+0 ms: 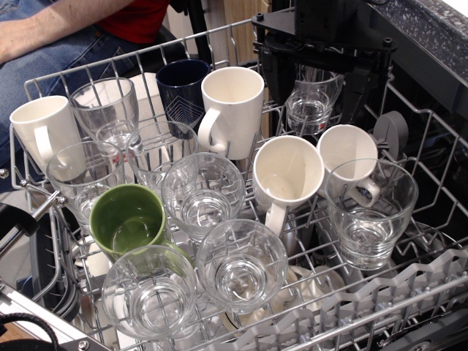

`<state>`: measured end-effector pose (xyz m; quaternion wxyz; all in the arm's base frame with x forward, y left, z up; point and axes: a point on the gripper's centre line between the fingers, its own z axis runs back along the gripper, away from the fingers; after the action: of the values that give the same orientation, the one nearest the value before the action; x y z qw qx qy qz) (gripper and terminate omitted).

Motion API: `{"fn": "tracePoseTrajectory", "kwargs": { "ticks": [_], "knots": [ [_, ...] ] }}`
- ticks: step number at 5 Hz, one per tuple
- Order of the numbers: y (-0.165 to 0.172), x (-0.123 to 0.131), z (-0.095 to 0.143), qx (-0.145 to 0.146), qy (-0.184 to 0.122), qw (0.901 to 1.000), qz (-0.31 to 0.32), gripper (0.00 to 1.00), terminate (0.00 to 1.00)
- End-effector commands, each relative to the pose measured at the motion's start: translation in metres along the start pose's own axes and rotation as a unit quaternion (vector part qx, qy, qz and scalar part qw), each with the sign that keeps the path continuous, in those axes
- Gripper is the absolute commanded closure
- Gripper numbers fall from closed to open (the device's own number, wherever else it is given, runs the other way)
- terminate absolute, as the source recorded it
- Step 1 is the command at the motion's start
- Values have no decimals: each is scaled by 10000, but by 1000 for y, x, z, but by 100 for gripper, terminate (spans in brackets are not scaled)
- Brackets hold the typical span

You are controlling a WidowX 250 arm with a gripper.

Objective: Pick up green mug

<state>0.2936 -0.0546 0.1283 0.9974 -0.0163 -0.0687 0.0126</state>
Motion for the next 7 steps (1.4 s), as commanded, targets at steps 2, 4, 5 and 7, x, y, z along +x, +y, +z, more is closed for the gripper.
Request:
{"fn": "tracePoseTrajectory", "kwargs": {
  "ticks": [2, 4, 5, 7],
  "knots": [
    [36, 6, -1, 370, 355, 9958, -760, 0, 0],
    [99, 3, -5, 396, 56, 9879, -1499, 0, 0],
    [139, 5, -15, 374, -156, 9794, -1978, 0, 0],
    [198, 11, -40, 717, -218, 9544, -2891, 0, 0]
  ]
}}
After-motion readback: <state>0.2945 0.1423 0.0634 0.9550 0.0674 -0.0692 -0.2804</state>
